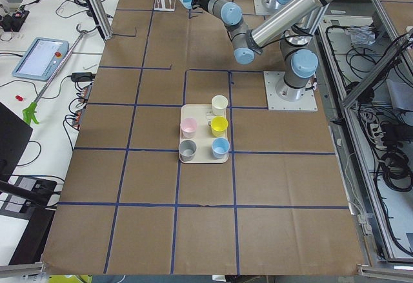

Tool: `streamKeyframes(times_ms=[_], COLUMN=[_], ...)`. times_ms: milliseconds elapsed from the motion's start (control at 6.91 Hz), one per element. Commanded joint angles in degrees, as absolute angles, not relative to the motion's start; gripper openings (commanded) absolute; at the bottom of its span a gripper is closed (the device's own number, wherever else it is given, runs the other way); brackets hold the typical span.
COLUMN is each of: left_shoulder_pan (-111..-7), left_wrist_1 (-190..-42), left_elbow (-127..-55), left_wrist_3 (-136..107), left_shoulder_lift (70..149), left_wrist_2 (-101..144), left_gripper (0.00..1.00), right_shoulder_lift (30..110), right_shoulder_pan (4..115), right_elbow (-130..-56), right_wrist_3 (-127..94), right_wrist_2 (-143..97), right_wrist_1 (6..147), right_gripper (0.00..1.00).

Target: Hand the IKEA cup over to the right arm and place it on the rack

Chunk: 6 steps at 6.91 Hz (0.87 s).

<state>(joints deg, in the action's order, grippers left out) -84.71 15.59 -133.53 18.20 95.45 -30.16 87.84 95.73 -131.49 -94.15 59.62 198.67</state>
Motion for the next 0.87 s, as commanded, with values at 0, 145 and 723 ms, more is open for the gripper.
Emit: streamKeyframes(times_ms=[0,145,723], left_shoulder_pan=[-85.25,-85.51,-85.52], left_wrist_1=[17.93,17.93,18.11], left_elbow=[-133.77,-133.86,-133.86], left_wrist_3=[16.88,16.88,16.79], left_shoulder_lift=[96.77,96.51,96.85], left_wrist_2=[-29.44,-28.83,-26.72], left_gripper=[0.01,0.01,0.03], right_shoulder_lift=[86.58,86.14,86.04], right_shoulder_pan=[96.76,97.99,101.25], right_elbow=[-131.40,-131.40,-129.30], right_wrist_3=[-94.04,-94.13,-94.92], right_wrist_2=[59.77,59.94,64.86], right_wrist_1=[198.63,198.46,193.55], right_gripper=[1.00,1.00,1.00])
